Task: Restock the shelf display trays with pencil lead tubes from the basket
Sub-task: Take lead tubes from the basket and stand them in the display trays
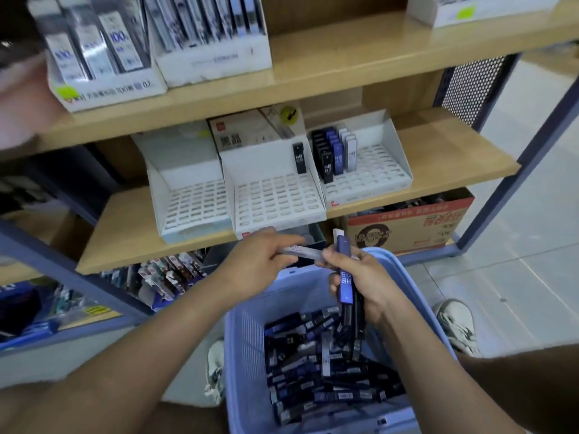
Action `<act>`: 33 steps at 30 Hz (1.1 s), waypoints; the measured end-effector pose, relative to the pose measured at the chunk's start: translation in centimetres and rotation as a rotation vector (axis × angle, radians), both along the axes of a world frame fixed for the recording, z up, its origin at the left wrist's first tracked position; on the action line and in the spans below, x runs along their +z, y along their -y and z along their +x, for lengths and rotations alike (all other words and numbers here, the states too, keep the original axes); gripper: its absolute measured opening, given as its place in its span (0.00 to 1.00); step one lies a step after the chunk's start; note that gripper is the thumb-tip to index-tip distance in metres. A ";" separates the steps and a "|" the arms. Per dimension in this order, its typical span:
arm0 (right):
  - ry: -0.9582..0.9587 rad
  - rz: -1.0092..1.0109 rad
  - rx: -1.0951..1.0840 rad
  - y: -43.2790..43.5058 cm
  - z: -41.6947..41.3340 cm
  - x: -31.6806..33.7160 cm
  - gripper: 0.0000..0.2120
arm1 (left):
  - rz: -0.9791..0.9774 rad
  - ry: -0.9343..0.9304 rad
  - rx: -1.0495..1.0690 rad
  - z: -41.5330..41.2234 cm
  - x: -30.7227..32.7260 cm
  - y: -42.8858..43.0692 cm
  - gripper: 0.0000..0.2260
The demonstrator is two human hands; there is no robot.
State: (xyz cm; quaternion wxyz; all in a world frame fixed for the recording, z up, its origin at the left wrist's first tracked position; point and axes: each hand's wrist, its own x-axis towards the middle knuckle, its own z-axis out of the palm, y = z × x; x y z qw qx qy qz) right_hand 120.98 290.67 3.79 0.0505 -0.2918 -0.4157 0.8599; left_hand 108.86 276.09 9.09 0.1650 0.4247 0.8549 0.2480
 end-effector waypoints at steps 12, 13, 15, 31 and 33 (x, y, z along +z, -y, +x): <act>-0.082 0.219 0.041 0.2 -4.5 3.5 0.09 | 0.353 0.624 0.327 -4.8 5.0 -1.4 0.04; -0.065 0.256 0.079 0.0 -5.1 3.7 0.09 | 0.357 0.587 0.338 -5.3 5.0 -1.8 0.04; -0.030 0.343 0.148 -0.6 -6.3 4.0 0.09 | 0.370 0.510 0.368 -6.1 5.0 -2.7 0.06; -0.038 -0.253 -0.523 -8.3 -7.7 1.1 0.15 | 0.487 -0.046 0.126 -8.3 3.1 -14.9 0.06; -0.040 -0.260 -0.547 -8.6 -7.6 0.9 0.13 | 0.472 -0.097 0.126 -8.2 2.9 -16.8 0.07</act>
